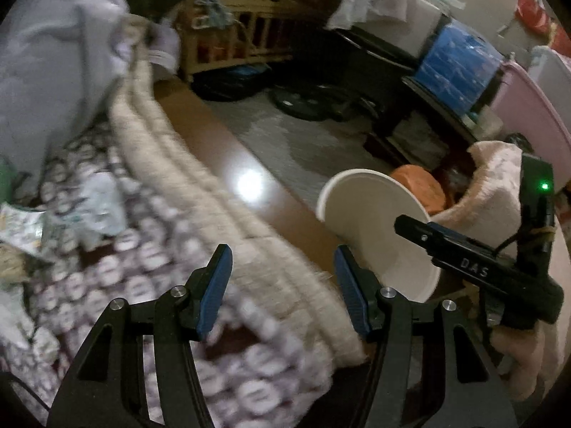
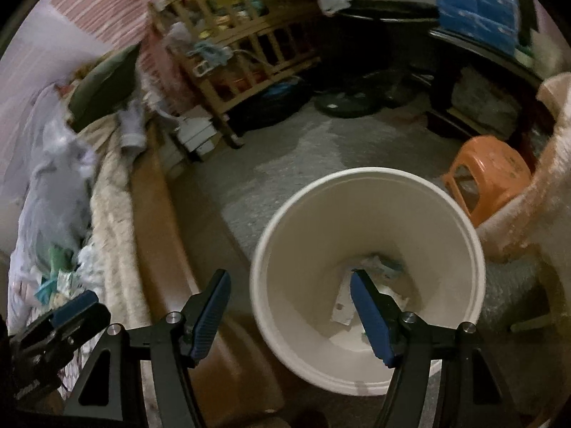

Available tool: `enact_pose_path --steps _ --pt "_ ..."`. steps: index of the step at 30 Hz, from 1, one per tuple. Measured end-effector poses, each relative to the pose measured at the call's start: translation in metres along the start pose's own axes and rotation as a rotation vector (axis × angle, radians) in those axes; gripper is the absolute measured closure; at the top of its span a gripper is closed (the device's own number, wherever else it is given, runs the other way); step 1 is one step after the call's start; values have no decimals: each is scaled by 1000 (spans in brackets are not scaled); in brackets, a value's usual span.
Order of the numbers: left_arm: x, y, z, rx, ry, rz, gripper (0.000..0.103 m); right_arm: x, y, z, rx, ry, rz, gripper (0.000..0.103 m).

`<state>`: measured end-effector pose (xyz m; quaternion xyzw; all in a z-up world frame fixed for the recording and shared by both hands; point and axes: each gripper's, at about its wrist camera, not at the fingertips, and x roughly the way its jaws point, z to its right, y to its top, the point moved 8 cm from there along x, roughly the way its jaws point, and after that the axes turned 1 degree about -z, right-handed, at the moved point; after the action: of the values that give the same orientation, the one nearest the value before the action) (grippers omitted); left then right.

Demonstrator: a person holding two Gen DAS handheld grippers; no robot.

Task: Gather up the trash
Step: 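Return both tools to the trash pile on the bed, then grasp the beige ball with left tool while right tool grasps the crumpled tissue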

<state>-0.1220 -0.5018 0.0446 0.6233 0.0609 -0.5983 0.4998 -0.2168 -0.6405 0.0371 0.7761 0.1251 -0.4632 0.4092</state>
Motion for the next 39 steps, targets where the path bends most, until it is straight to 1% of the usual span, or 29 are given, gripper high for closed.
enact_pose_path --steps 4,11,17,21,28,34,39 --pt "-18 -8 -24 -37 42 23 45 -4 -4 -32 -58 30 -4 36" --pt "-50 -24 -75 -85 150 62 45 -9 -11 -90 -143 86 5 36" --pt "-77 -35 -112 -140 204 99 45 -7 -21 -145 -215 139 6 36" --pt "-91 -44 -134 -171 238 117 45 -4 -31 -173 -263 159 -9 35" --pt "-111 -64 -173 -240 274 124 45 1 -53 -220 -346 198 -45 35" --pt "-126 -90 -223 -298 323 108 45 7 -74 -254 -412 231 -81 35" --pt "-141 -116 -264 -352 346 99 45 14 -89 -276 -457 259 -116 35"
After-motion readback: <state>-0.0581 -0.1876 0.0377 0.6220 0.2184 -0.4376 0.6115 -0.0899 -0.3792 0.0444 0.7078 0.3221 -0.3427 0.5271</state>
